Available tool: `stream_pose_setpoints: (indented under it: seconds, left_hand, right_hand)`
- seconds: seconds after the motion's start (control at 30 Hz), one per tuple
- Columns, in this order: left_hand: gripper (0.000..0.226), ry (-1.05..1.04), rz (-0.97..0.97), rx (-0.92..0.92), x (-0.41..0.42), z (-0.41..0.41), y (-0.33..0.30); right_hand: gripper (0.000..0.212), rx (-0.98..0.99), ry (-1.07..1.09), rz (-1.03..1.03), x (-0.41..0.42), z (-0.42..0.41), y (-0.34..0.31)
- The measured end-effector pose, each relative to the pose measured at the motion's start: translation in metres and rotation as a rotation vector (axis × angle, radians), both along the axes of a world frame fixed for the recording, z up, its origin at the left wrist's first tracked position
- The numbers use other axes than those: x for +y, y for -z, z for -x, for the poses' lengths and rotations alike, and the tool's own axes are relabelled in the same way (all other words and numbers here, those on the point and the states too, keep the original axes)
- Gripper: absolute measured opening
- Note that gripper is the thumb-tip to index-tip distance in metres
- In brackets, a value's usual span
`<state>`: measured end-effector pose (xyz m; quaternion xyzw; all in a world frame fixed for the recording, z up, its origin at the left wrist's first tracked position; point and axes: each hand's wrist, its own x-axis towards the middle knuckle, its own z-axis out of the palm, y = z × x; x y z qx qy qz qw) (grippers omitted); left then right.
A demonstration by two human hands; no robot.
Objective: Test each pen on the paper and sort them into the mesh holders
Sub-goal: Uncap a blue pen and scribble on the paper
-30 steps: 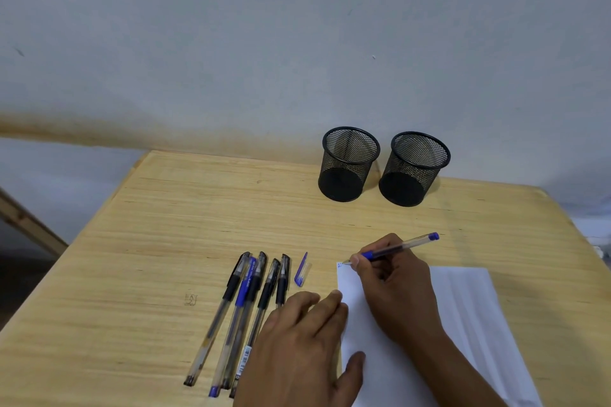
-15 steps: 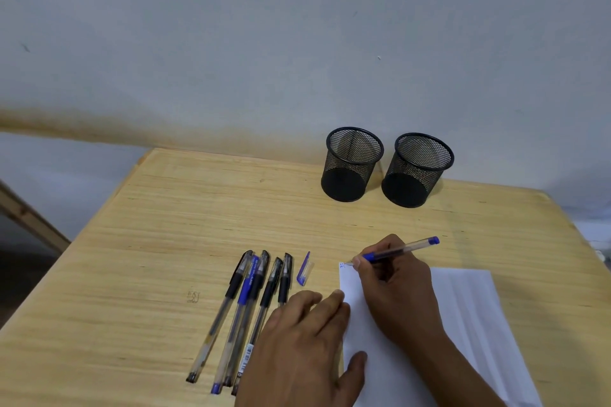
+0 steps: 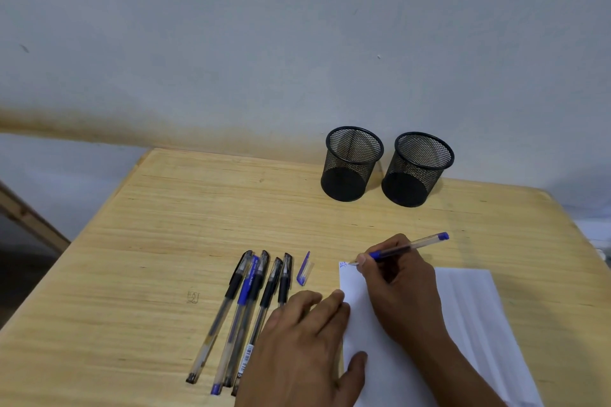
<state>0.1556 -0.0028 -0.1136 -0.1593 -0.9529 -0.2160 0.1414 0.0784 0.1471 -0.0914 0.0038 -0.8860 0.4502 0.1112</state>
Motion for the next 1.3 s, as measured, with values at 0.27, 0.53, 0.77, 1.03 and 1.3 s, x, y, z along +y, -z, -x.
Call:
stream_pose_setpoints:
  seconds: [0.27, 0.53, 0.77, 1.03, 1.3]
  left_hand:
    - [0.055, -0.001, 0.005, 0.010, 0.0004, 0.0003, -0.0019]
    - [0.055, -0.002, 0.003, 0.004, 0.0009, 0.0002, -0.0015]
    - [0.055, -0.005, 0.008, -0.002, 0.0009, -0.0008, -0.0036]
    - [0.055, -0.007, 0.008, -0.007, 0.0007, -0.0011, -0.0025]
    - [0.055, 0.006, 0.020, -0.010, -0.0006, -0.0005, -0.0012]
  right_hand:
    - [0.012, -0.010, 0.010, -0.028, 0.0003, 0.0005, 0.0009]
    - [0.012, -0.017, 0.017, -0.056, -0.0009, 0.0012, 0.0025]
    - [0.014, -0.015, 0.009, -0.052, -0.0010, 0.0008, 0.0010]
    - [0.016, 0.002, -0.007, -0.035, -0.0003, -0.0008, -0.0002]
    - [0.014, -0.033, 0.018, 0.008, 0.0023, 0.0001, 0.0007]
